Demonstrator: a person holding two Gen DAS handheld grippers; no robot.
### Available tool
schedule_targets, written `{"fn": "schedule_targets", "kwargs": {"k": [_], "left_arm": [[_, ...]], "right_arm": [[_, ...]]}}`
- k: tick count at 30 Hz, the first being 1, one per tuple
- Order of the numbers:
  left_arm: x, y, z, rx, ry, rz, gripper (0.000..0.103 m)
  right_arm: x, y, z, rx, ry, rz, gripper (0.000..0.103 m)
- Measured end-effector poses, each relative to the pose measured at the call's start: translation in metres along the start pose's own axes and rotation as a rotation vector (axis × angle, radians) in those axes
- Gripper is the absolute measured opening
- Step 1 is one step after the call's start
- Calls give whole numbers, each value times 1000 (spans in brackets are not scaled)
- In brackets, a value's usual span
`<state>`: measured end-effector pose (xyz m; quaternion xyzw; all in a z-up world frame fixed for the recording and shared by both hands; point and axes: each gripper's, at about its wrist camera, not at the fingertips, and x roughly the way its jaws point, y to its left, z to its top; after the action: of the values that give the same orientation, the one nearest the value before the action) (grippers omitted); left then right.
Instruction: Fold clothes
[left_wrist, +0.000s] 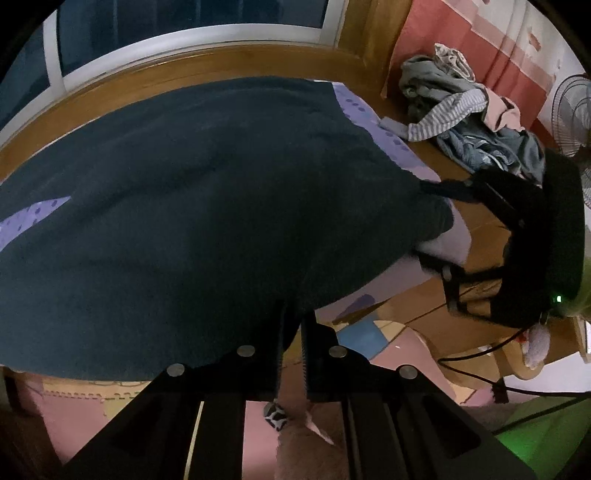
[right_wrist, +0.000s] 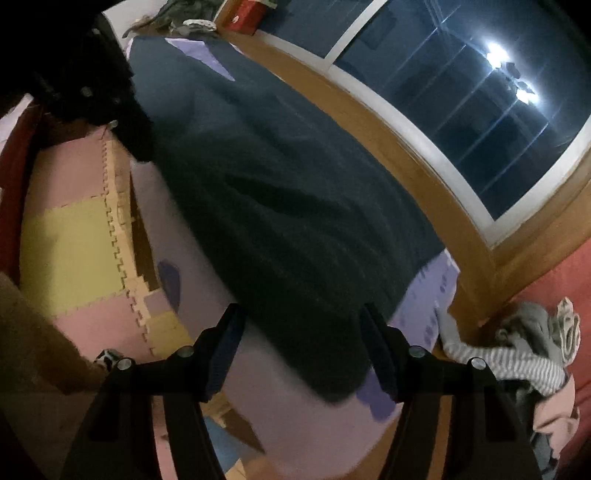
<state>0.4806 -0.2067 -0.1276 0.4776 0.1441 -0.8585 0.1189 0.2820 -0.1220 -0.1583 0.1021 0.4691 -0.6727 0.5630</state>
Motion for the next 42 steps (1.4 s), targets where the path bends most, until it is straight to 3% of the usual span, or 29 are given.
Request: {"fn": "schedule_targets", "kwargs": {"k": [2,7,9,12,14,17,19,21,23,29,35,39,42], "left_arm": [[6,-2,-2,18,-8,51,21],[28,-10,-6,88,-20,237,26],[30,-9,-8,83,-40,256,26],[27,0,-9,37,-79,297,28],[26,12,-11,5,-93,395,28],[21,40,-13,-60,-110,476,28],[15,62,-11,-107,-137,454,28],[8,76,-7,-140,-147,391,14],[-3,81,-4,-143,-153,336,10],[-51,67,-21,-67,-145,251,9],[-52,52,-51,-87,-47,132,7],[-51,51,-44,-45,-29,135,7],[-61,59,-28,-13,-37,100,7]], "right_arm": [[7,-7,6,50,27,48,6],[-12,-35,16,157,-6,107,5],[-20,-43,20,175,-15,118,5],[-31,-49,26,191,-25,123,5],[-38,-50,29,196,-32,115,5],[-39,-60,32,266,-29,122,5],[-43,-66,32,307,-30,125,5],[-48,-72,33,339,-34,116,5],[-50,-73,35,353,-34,108,5],[-58,-72,34,390,-20,94,5],[-49,-55,13,401,86,115,5],[-38,-44,-2,411,155,113,5],[-41,-49,4,452,137,111,5]]}}
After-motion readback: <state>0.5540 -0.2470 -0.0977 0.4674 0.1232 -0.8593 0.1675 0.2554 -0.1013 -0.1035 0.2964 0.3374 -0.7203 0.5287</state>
